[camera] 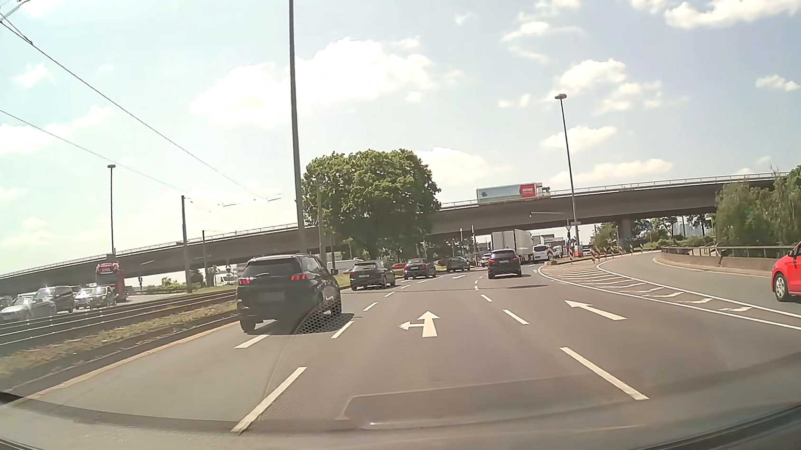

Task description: Follow the waypoints while adhering to traffic rules and regulations

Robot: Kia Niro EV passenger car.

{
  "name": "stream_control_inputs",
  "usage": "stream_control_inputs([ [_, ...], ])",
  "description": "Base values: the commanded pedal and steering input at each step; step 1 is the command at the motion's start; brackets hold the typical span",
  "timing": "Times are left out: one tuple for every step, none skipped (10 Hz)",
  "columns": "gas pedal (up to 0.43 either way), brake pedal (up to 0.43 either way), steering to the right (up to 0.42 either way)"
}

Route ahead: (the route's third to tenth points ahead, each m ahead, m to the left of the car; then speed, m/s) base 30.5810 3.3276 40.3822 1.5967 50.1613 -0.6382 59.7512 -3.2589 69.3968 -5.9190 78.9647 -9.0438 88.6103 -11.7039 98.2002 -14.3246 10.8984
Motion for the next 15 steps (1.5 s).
stream_control_inputs([
  [0.138,0.03,0.003],
  [0.13,0.03,0.003],
  [0.13,0.03,0.004],
  [0.138,0.03,0.004],
  [0.138,0.03,0.004],
  [0.138,0.03,0.004],
  [0.138,0.03,0.004],
  [0.138,0.03,0.004],
  [0.138,0.03,0.005],
  [0.138,0.03,0.006],
  [0.138,0.03,0.008],
  [0.138,0.03,0.009],
  [0.138,0.03,0.011],
  [0.138,0.03,0.011],
  [0.138,0.03,0.011],
])
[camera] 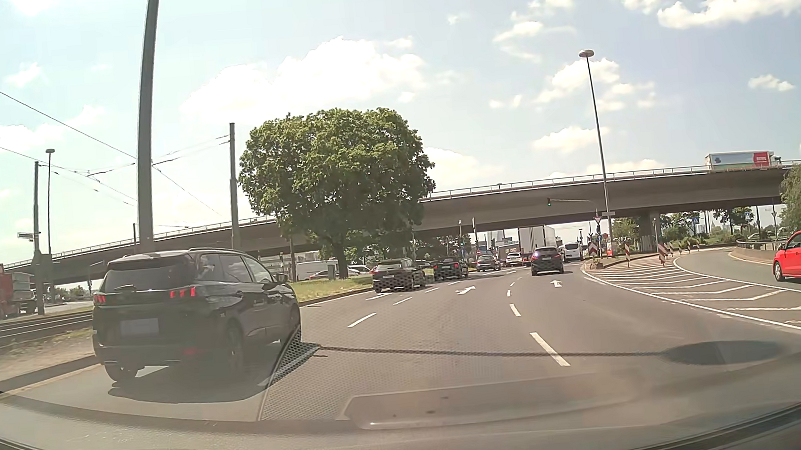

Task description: Follow the waypoints while adhering to traffic rules and regulations

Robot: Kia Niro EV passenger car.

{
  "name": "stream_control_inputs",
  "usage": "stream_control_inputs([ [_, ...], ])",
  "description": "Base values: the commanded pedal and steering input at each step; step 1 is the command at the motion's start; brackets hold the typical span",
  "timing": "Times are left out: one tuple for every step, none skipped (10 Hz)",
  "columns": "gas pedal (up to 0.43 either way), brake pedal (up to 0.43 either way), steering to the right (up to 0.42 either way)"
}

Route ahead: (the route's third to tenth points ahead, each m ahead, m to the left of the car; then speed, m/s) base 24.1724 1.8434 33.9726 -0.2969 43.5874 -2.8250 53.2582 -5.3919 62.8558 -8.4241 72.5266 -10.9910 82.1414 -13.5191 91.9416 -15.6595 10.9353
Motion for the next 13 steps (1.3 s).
stream_control_inputs([
  [0.138,0.03,0.016],
  [0.138,0.03,0.02],
  [0.138,0.03,0.023],
  [0.138,0.03,0.026],
  [0.138,0.03,0.029],
  [0.138,0.03,0.032],
  [0.138,0.03,0.033],
  [0.138,0.03,0.035],
  [0.138,0.03,0.037],
  [0.138,0.03,0.039],
  [0.138,0.03,0.04],
  [0.138,0.03,0.04],
  [0.138,0.03,0.04],
])
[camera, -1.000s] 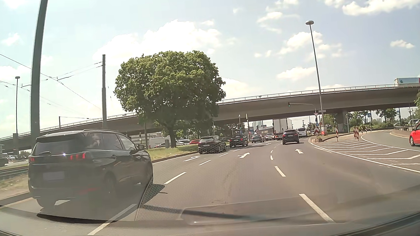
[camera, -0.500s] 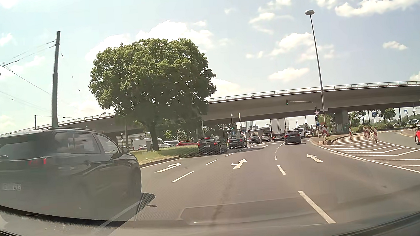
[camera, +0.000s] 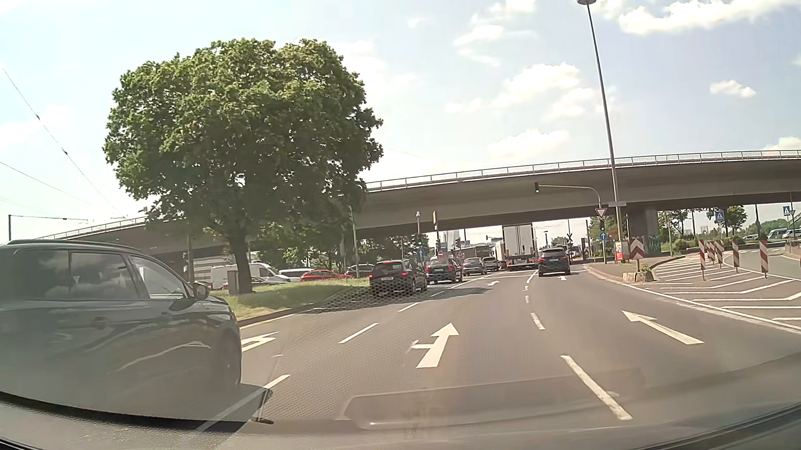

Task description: Follow the waypoints while adhering to traffic rules and regulations

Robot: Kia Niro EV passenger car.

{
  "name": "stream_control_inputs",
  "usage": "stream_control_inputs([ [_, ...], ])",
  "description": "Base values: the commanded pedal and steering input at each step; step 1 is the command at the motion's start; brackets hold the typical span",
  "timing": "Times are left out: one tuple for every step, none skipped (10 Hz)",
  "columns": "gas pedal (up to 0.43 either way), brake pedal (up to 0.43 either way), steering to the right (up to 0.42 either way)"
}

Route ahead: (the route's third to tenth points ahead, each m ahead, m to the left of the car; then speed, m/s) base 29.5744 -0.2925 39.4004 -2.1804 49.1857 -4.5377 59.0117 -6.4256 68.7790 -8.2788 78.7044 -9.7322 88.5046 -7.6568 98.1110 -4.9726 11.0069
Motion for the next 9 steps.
stream_control_inputs([
  [0.138,0.03,0.039],
  [0.138,0.03,0.038],
  [0.13,0.03,0.036],
  [0.118,0.03,0.034],
  [0.079,0.03,0.034],
  [0.059,0.03,0.034],
  [0.039,0.03,0.034],
  [0.028,0.03,0.034],
  [0.008,0.03,0.034],
])
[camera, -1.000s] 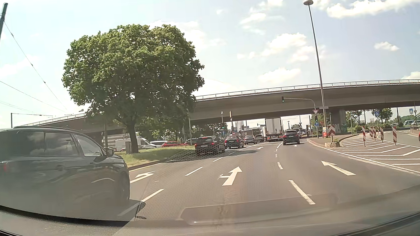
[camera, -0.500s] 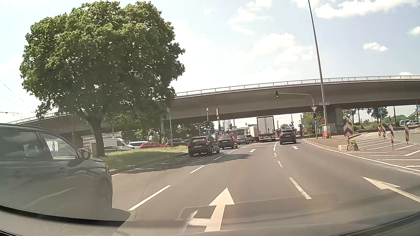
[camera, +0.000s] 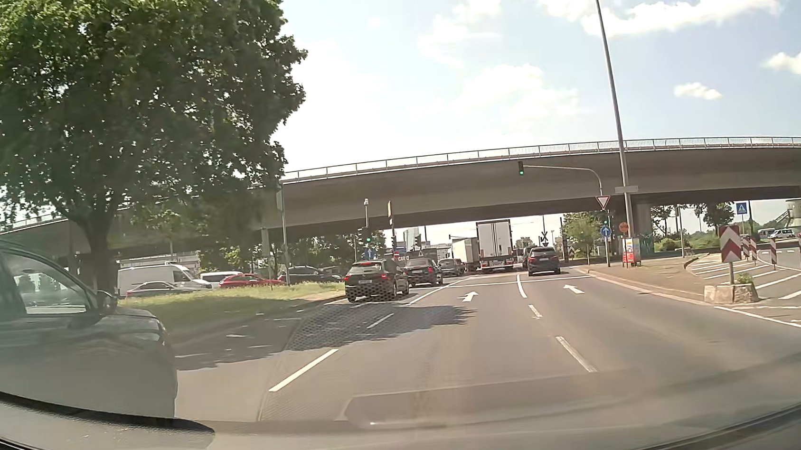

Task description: Follow the waypoints while adhering to traffic rules and regulations

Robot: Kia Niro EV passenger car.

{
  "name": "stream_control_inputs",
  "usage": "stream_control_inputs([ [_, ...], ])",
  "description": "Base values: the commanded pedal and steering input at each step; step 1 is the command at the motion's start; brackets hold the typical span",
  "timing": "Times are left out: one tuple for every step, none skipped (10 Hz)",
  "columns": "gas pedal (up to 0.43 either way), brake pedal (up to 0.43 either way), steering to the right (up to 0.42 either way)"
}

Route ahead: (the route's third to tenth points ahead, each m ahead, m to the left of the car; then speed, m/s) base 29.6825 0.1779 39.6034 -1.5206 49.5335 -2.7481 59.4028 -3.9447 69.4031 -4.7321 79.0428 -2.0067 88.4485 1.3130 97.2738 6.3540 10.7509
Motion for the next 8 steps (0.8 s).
stream_control_inputs([
  [0.0,0.03,0.033],
  [0.0,0.03,0.033],
  [0.0,0.03,0.033],
  [0.0,0.03,0.033],
  [0.0,0.03,0.034],
  [0.0,0.03,0.034],
  [0.0,0.03,0.034],
  [0.0,0.03,0.034],
])
